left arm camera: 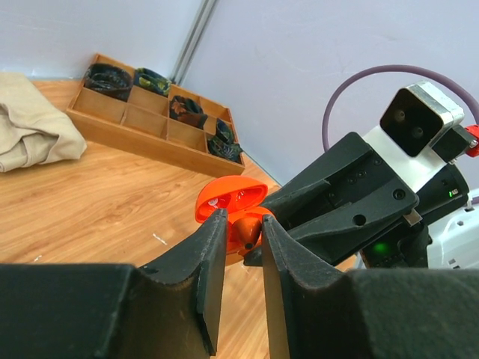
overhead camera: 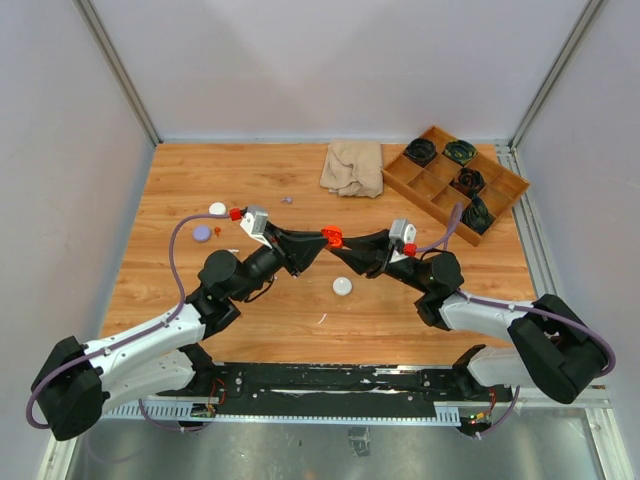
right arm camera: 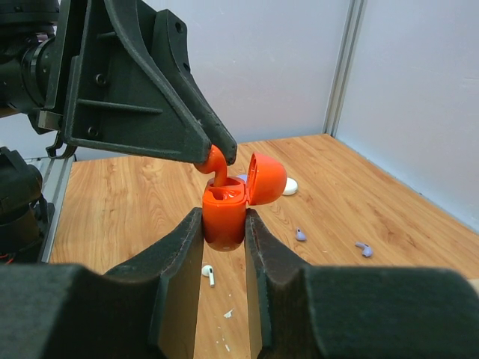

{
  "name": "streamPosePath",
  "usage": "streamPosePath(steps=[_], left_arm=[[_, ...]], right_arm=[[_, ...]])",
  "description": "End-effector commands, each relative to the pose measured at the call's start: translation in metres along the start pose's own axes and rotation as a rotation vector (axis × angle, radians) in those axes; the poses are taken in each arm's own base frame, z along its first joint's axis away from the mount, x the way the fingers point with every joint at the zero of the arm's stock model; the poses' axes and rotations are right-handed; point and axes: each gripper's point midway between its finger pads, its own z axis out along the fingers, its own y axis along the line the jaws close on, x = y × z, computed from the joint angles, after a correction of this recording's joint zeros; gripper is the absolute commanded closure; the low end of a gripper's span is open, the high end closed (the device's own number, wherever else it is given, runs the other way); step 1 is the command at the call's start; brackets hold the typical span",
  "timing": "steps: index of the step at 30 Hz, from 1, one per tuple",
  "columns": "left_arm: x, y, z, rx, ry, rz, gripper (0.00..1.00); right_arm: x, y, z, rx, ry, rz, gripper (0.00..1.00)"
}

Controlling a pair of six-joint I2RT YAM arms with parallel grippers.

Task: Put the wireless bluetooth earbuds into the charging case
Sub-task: Place the earbud in the charging case.

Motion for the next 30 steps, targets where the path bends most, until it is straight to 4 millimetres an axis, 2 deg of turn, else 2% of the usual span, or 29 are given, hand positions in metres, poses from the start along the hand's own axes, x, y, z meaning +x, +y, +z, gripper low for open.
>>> streamPosePath(steps=[1,11,30], left_arm=[[0.006,-0.001,-0.001,0.008,0.021,0.027,0.68],[0.0,0.007,-0.001,-0.05,0.024,0.065,0.51],[-0.01,0.026,-0.007,-0.171,0.023,0.116,0.4]], right_arm=[[-0.026,0.01,0.003,-0.037,-0.091,-0.047,0.99],[-0.025,0.011,0.001,-0.038,-0.087,-0.052,0.99],[-0.024,0.01,-0.002,-0.024,-0.085,-0.058,0.99]])
